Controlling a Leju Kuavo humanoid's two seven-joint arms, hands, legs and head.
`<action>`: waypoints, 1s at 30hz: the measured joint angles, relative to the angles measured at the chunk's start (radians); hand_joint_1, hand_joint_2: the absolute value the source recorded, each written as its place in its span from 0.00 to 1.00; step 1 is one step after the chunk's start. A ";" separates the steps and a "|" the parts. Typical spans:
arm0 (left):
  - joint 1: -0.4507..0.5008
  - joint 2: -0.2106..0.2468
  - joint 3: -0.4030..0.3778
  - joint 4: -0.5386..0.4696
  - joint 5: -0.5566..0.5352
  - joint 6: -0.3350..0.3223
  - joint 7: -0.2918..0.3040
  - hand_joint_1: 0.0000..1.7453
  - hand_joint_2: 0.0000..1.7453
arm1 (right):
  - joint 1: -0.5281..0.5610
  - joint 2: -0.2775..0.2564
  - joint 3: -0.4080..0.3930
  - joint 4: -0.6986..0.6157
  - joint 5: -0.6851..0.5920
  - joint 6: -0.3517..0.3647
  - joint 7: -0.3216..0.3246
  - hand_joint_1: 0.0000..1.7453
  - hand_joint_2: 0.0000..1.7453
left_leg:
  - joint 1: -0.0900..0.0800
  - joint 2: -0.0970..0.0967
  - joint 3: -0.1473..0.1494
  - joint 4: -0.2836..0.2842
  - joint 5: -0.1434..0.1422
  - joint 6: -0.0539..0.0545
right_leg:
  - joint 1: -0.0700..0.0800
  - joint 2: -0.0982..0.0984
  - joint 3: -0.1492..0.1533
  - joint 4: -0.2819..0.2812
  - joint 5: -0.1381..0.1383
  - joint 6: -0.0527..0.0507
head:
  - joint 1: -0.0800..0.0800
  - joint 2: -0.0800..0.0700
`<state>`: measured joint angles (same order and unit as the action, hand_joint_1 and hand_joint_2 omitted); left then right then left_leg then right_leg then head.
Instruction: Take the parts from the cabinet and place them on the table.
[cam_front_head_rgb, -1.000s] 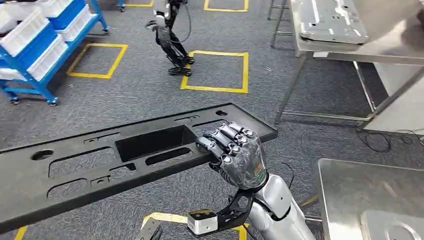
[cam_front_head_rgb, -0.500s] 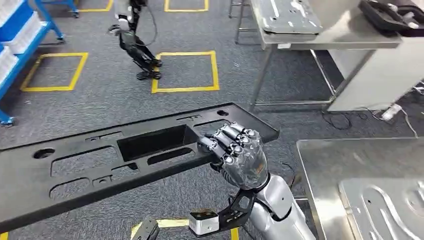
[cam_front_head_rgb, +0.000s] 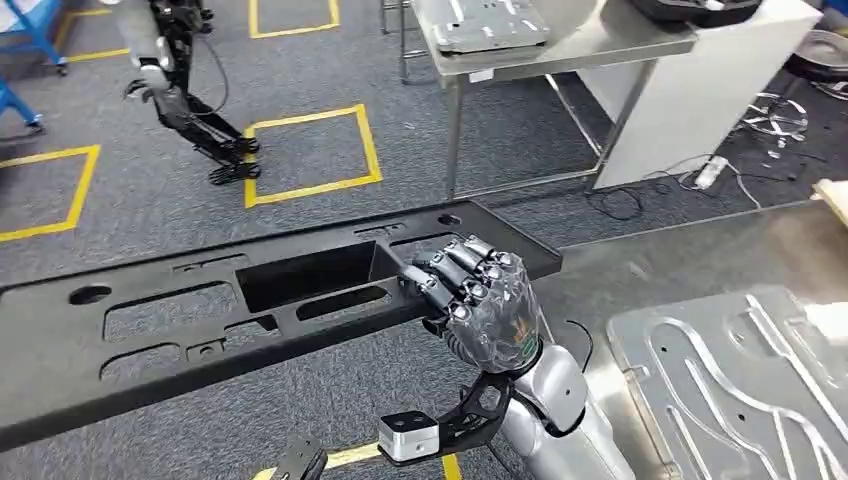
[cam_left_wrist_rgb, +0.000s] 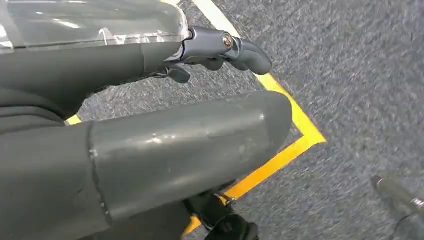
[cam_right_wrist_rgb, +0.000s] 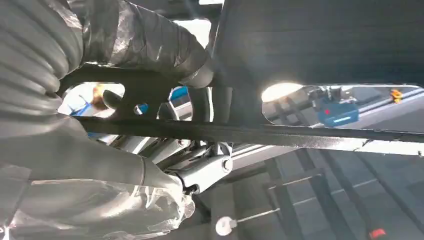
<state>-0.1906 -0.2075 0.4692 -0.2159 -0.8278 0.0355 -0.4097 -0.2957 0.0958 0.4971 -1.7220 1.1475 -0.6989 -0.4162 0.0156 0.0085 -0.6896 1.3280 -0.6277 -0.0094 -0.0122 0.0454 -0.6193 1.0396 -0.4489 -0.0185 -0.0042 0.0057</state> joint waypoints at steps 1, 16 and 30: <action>-0.001 0.001 0.000 0.000 0.000 0.000 0.000 0.00 0.00 | 0.000 0.000 0.000 0.000 0.000 0.000 0.000 1.00 1.00 | 0.000 -0.002 0.017 -0.042 0.036 0.002 | 0.000 0.014 0.000 0.003 0.000 0.000 | 0.000 0.000; -0.003 -0.002 0.000 0.000 0.000 -0.003 0.000 0.00 0.00 | -0.002 -0.002 0.000 0.000 0.000 0.000 0.001 1.00 1.00 | 0.001 0.047 0.124 -0.310 0.152 0.052 | -0.003 -0.043 -0.135 0.265 -0.100 0.056 | 0.008 0.000; 0.003 0.000 0.000 0.000 0.005 -0.005 0.000 0.00 0.00 | -0.008 -0.001 0.000 0.000 -0.004 0.000 0.010 1.00 1.00 | -0.002 0.001 0.001 -0.003 -0.007 0.003 | 0.004 -0.009 0.008 -0.020 0.012 -0.004 | 0.007 0.000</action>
<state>-0.1879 -0.2079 0.4696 -0.2159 -0.8229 0.0309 -0.4101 -0.3037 0.0950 0.4967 -1.7220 1.1437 -0.6989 -0.4059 0.0133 0.0097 -0.6883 1.3250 -0.6350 -0.0059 -0.0079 0.0363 -0.6109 1.0193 -0.4374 -0.0225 0.0027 0.0057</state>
